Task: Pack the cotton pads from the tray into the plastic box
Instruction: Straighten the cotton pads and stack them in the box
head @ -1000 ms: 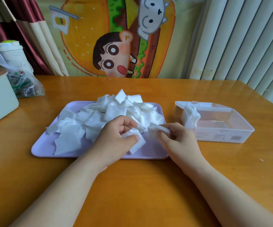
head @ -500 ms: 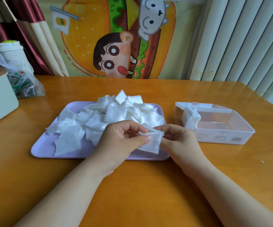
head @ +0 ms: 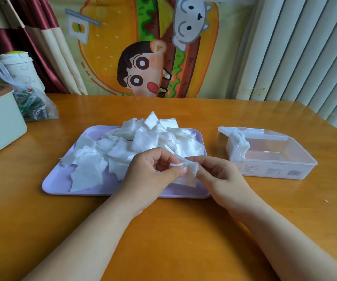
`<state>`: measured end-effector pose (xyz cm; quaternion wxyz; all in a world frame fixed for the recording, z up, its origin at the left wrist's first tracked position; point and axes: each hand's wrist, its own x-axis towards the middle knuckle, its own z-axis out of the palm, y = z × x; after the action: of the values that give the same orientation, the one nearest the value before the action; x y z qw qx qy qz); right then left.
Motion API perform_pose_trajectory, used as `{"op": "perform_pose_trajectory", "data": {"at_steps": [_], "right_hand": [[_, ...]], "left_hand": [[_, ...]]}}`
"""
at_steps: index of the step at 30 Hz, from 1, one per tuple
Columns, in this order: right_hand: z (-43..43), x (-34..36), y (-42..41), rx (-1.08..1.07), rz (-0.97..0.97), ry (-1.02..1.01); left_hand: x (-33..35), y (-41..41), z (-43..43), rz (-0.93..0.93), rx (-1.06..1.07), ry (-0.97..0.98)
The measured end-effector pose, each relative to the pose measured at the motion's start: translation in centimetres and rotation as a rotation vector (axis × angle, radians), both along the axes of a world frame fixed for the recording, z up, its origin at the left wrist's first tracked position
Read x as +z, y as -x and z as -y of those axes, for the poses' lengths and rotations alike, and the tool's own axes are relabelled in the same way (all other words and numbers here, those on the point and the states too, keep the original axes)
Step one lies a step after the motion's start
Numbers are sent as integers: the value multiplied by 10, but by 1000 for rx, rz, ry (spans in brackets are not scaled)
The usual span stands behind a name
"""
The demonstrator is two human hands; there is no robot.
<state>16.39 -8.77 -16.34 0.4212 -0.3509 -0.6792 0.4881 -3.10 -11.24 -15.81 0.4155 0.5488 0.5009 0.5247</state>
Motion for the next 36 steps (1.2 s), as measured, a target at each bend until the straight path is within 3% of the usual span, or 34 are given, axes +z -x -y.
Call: {"op": "perform_pose_trajectory", "data": {"at_steps": [6,9,14,18,23,26,29,31,34,36], "right_hand": [[2,6,-1,56,-69,106],[2,1,-1,6,19,13],[-1,-6,1,-106,149,-102],[-1,-9,1,-235,261,-215],[-1,-14,5,-268,264,-254],[-2,-15,6,-304,241,-188],[-7,-14,5,-393,227,-144],[-8,-12,5,-420,228,-121],[-9,-11,5,-431,226,-86],[-9,-10,5,-432,215,-72]], "left_hand": [[-2,-2,-2,-67,76,8],[-1,0,-3,-175,137,9],[-2,7,-4,-197,1,56],[-3,6,-3,-209,39,57],[-6,5,-4,-227,28,-1],[-7,4,-6,-366,92,-138],[-8,20,-15,-804,361,-362],[-9,33,-19,-958,398,-305],[-8,39,-16,-920,236,-93],[-9,35,-12,-895,230,-97]]}}
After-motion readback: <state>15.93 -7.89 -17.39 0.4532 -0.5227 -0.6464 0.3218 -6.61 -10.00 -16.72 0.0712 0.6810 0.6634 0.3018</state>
